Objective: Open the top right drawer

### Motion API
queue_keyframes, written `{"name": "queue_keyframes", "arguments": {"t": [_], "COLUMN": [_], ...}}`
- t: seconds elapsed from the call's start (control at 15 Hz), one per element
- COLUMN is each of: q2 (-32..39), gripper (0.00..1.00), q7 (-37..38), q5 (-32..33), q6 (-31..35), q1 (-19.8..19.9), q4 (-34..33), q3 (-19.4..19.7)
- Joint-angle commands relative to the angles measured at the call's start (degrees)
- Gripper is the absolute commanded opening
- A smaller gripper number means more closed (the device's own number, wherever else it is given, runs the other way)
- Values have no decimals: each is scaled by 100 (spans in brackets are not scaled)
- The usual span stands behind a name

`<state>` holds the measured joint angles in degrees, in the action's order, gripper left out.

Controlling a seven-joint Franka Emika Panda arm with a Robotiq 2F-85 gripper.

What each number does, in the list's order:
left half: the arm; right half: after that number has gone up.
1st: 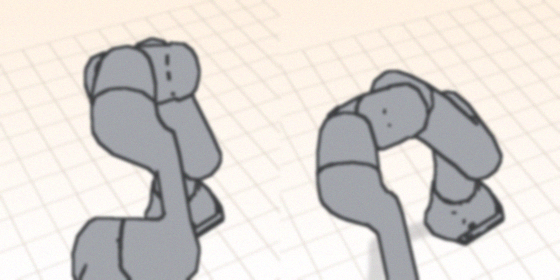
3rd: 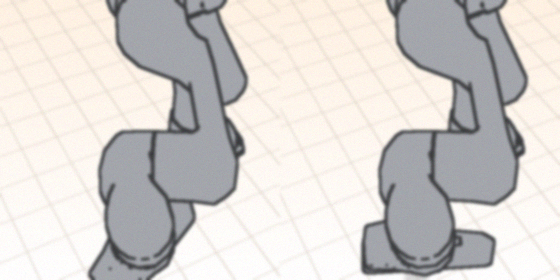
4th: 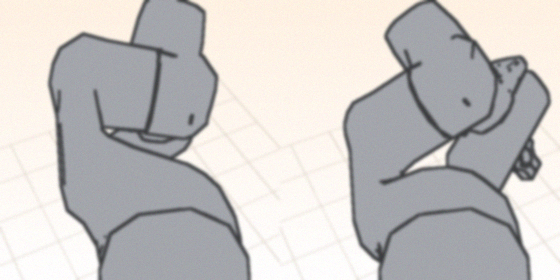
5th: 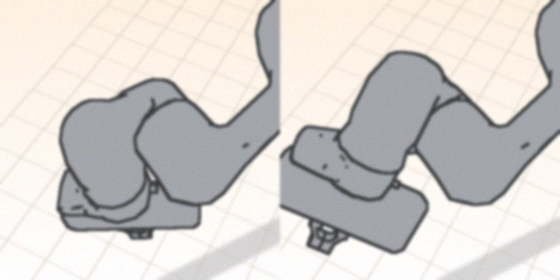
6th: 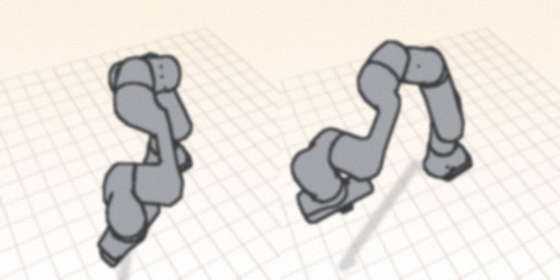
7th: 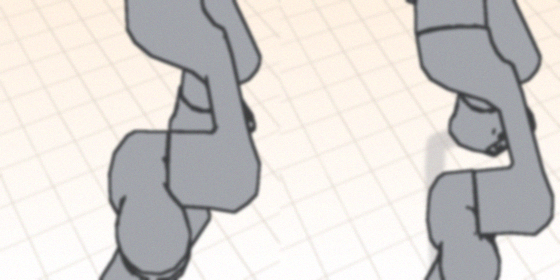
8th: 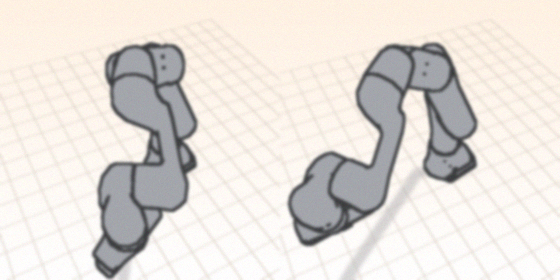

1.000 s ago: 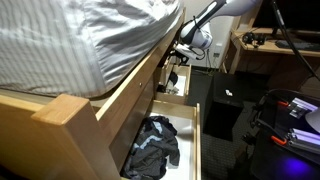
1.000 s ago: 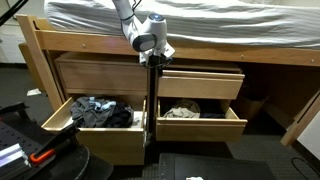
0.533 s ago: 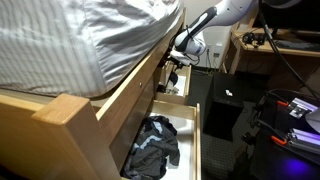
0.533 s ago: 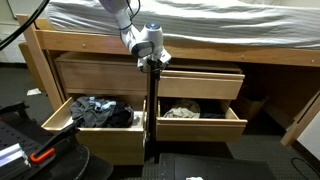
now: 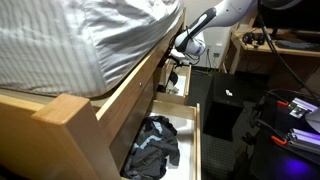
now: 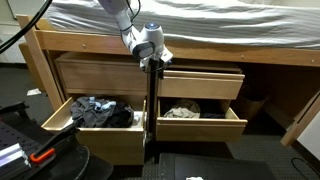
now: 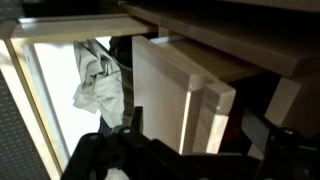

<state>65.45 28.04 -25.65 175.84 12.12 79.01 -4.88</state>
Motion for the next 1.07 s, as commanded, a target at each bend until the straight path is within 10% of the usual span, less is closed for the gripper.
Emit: {"name": "queue_keyframes", "arguments": {"t": [0.0, 1.0], "q2": [279, 257], "gripper": [100, 100], "q7": [285, 167], "q5": [-370, -290], "q6": [920, -122], "q1": [-229, -22], "q4": [-260, -293], "q3": [375, 328]}}
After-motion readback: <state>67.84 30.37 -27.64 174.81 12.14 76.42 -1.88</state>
